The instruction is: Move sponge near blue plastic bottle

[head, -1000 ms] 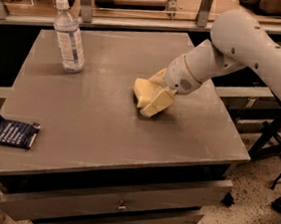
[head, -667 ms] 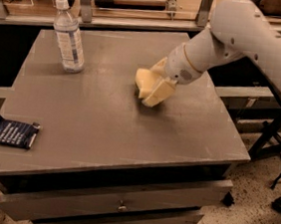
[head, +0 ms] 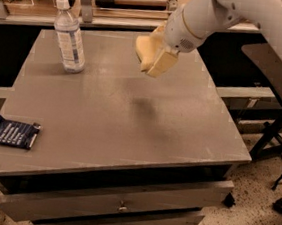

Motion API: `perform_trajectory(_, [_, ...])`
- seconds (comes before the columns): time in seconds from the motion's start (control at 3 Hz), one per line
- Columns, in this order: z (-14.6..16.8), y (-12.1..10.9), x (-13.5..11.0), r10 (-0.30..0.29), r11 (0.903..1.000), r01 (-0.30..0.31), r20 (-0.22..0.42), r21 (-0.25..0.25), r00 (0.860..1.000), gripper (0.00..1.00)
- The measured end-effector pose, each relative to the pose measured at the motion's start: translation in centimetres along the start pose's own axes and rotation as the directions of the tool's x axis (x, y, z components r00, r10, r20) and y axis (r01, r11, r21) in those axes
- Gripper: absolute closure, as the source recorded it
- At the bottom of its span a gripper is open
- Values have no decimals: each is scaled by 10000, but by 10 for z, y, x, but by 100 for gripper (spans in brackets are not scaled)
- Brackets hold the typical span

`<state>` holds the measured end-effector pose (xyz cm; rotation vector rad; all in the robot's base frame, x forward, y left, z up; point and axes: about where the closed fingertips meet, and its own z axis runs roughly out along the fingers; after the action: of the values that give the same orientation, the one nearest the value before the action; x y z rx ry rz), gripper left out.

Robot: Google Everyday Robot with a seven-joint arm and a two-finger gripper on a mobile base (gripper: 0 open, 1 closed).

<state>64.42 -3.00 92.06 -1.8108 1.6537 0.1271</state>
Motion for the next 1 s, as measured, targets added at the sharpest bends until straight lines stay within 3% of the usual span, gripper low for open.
perform_trajectory(0.33, [14, -22, 5, -125, 9999, 125, -172, -9, 9998, 100])
perform_trajectory(1.0, [64, -50, -25, -607, 9967, 648, 822, -481, 9948, 100])
